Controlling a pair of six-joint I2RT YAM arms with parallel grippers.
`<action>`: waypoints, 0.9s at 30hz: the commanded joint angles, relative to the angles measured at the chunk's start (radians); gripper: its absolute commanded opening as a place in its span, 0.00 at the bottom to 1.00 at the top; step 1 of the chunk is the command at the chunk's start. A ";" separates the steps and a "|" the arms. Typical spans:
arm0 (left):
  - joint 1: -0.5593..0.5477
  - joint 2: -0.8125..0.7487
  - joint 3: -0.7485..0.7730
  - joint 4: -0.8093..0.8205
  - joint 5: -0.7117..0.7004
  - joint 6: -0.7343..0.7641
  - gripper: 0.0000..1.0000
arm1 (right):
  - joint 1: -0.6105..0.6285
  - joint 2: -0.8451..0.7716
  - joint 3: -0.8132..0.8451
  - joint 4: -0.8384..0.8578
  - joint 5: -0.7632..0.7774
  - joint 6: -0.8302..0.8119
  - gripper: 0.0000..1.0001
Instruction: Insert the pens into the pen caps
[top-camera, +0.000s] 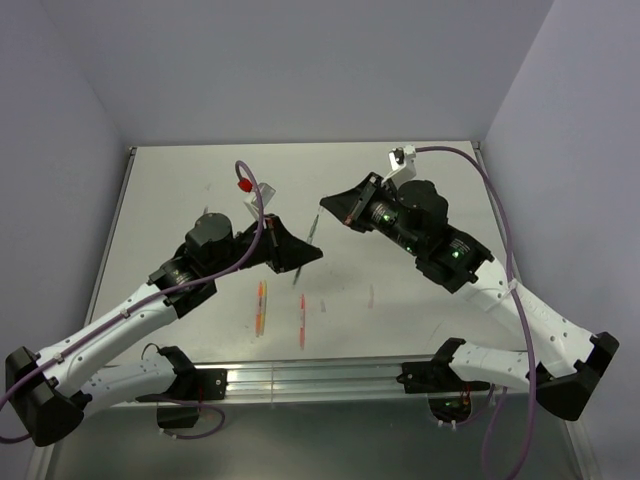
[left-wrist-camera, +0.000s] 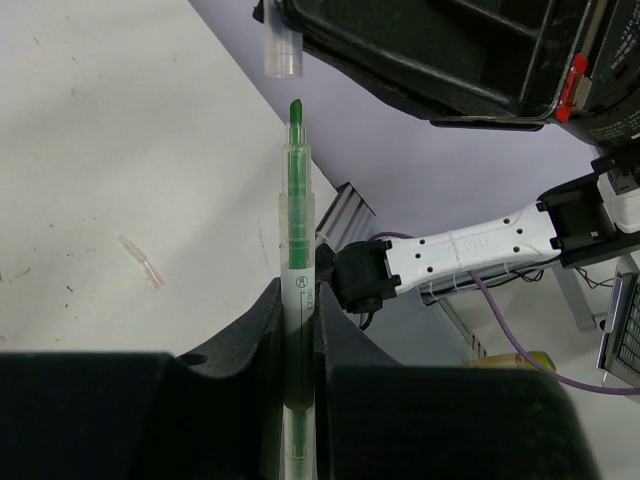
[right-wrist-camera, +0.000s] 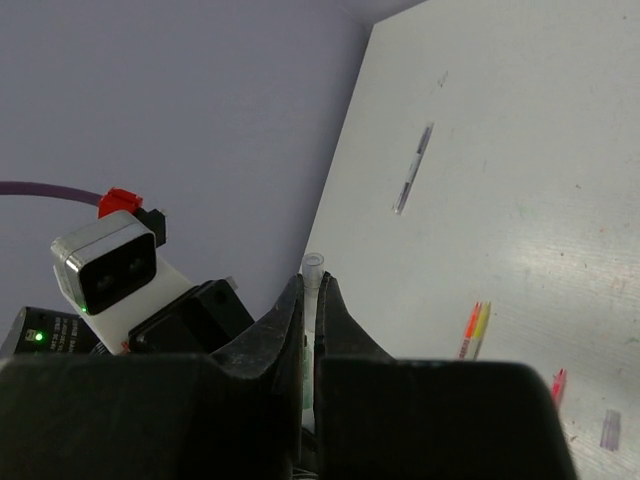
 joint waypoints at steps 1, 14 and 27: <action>0.007 -0.011 0.010 0.043 0.010 -0.004 0.00 | 0.011 -0.033 -0.003 0.023 0.018 -0.021 0.00; 0.018 -0.010 0.014 0.040 0.022 0.001 0.00 | 0.033 -0.021 0.001 0.023 0.020 -0.016 0.00; 0.020 -0.015 0.010 0.039 0.025 -0.004 0.00 | 0.039 -0.005 -0.002 0.023 0.026 -0.015 0.00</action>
